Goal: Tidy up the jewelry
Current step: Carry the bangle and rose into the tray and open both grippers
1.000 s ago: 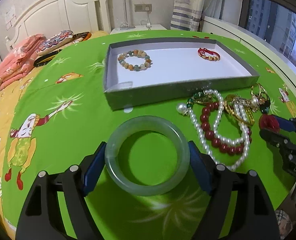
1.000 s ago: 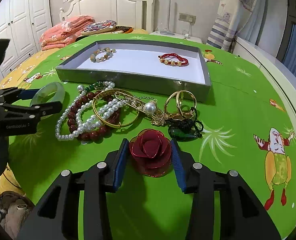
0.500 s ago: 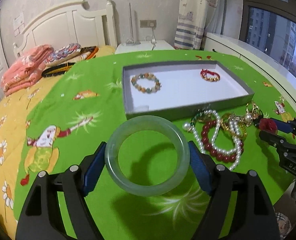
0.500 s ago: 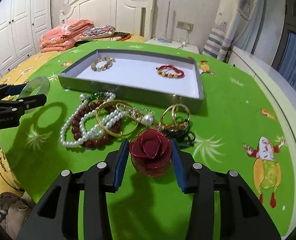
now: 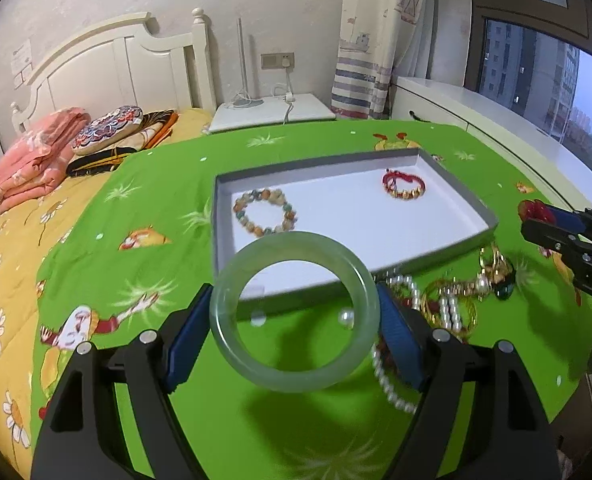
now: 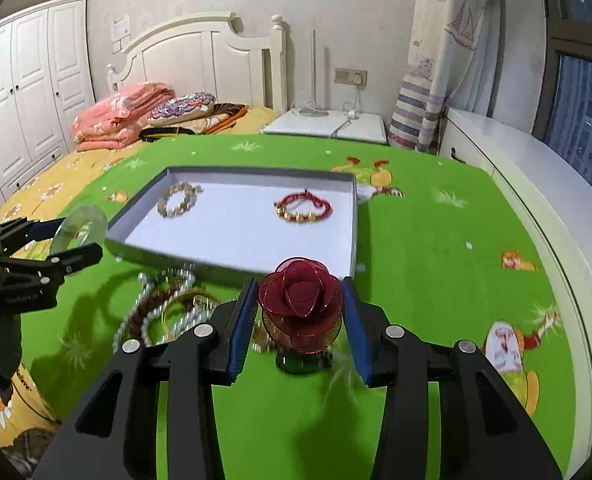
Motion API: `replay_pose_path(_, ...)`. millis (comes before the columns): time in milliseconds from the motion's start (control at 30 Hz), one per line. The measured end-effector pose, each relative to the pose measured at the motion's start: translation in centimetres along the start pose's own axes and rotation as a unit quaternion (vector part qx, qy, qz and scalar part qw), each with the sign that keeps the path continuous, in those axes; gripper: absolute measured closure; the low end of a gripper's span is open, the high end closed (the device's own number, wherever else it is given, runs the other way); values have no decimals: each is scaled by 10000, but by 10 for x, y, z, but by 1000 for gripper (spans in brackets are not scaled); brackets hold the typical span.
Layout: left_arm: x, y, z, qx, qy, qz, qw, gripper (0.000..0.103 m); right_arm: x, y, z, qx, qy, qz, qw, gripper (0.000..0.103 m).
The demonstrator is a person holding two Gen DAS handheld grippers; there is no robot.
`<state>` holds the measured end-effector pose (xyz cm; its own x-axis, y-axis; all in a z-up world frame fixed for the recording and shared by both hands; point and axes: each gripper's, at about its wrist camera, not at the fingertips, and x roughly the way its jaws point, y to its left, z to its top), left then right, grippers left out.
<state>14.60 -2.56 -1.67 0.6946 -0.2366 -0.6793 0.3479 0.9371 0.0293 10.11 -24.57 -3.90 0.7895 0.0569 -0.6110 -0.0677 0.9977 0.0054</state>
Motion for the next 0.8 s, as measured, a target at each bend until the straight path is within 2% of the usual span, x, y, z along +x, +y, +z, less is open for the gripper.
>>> replay_pose_path(200,31,3,21,-117,237,-142,9996,26,35,-8,23,178,139,222,9995,61)
replay_pose_path(433,73,-5,40,-47,507,-282,9983,26,75,-6,35,125,428,279,9986,61)
replay_pose_path(667,110,0,38,-55,864,-172,9961,26,109,-5,28,51,771,229,9967,61)
replay_pose_path(800,119,1,33,39,985,-207,9949,26,115,-6,24,-5,859,195,9961,61)
